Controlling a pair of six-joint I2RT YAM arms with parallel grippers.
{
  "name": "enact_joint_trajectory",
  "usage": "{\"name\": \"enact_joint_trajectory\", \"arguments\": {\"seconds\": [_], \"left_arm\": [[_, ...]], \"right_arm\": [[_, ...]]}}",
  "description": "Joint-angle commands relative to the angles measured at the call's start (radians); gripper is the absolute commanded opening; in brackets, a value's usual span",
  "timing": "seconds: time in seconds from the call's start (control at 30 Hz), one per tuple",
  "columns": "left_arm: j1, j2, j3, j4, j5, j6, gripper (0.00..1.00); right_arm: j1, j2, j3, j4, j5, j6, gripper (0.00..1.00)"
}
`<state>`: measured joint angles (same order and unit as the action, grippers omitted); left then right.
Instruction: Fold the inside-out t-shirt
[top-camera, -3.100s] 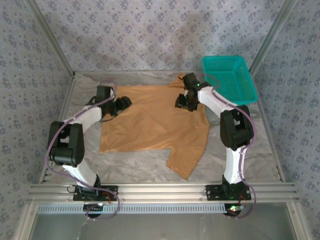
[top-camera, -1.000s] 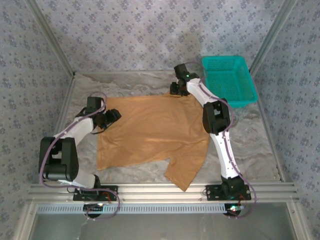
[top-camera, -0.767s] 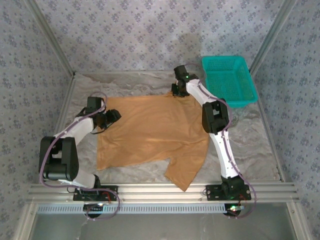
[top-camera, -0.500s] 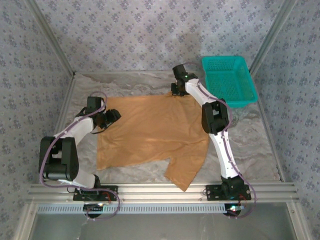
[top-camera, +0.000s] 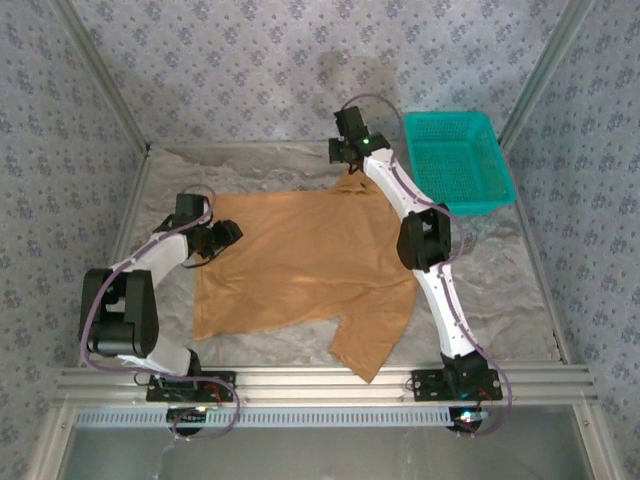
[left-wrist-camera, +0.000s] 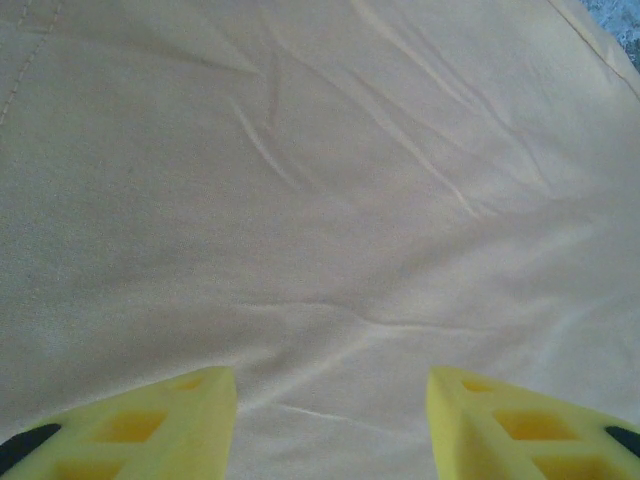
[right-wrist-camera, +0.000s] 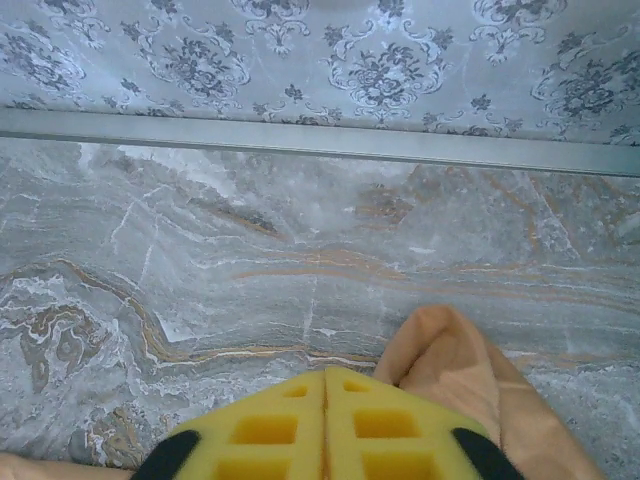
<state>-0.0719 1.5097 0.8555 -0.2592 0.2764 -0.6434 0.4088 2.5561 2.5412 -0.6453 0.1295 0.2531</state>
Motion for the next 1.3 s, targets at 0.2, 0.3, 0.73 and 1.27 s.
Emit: {"name": "enact_joint_trajectory", "arguments": {"seconds": [0.2, 0.3, 0.73, 1.27], "left_arm": [[-0.014, 0.020, 0.010, -0.002, 0.028, 0.017, 0.53], [-0.022, 0.029, 0.023, -0.009, 0.028, 0.018, 0.53], [-0.043, 0.055, 0.027, 0.001, 0.022, 0.012, 0.50], [-0.047, 0.060, 0.025, -0.002, 0.023, 0.016, 0.46]], "right_arm": [[-0.108, -0.061, -0.184, -0.049, -0.127, 0.032, 0.34], [-0.105, -0.072, -0.228, -0.068, -0.130, 0.001, 0.36], [-0.103, -0.153, -0.376, -0.018, -0.070, 0.017, 0.42], [-0.065, -0.089, -0.296, -0.028, -0.122, -0.040, 0.42]]}}
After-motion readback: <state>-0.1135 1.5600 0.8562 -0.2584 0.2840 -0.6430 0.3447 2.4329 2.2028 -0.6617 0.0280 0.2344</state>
